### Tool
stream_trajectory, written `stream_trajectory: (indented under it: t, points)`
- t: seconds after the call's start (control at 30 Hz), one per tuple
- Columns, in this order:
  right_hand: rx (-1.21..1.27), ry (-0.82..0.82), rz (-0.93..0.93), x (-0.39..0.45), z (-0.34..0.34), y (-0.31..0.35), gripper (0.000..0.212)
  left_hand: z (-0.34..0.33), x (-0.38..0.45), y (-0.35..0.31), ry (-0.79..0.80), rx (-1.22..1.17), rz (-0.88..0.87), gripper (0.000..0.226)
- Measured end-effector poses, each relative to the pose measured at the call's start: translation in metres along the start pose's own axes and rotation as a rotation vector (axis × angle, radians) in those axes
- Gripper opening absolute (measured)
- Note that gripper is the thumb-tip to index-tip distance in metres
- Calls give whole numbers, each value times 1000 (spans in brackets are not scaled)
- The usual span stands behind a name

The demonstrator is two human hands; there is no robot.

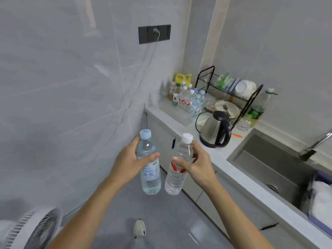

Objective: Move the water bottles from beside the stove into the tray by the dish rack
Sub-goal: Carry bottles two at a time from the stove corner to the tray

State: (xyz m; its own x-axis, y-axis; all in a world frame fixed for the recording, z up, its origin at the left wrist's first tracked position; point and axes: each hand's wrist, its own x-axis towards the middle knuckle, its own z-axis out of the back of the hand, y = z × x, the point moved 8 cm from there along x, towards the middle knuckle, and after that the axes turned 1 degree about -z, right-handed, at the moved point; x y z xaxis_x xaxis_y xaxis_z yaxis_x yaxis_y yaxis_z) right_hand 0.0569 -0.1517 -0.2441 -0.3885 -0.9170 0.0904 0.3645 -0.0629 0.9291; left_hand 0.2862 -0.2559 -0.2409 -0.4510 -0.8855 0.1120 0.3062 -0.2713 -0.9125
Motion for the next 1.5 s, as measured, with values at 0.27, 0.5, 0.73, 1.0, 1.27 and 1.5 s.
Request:
stream_trajectory:
  t: [0.27,0.5,0.73,1.0,1.27,1.5]
  points:
    - [-37,-59,-38,177,-21,-9,51,27,200,22,63,76,-48,73]
    - [101,-155,-160,297,-9,-38,52,13,341,28,126,88,-65,73]
    - [166,-215,-176,419,25,-75,49,-30,476,38,175,96,-94,73]
    - [77,-302,-229,514,77,-120,59,-85,596,42,223,93,-86,80]
    - [-50,-397,-292,533,84,-152,57,-140,660,68,392,75,-110,49]
    - [-129,-508,-433,517,61,-178,64,-201,664,106,633,99,-142,63]
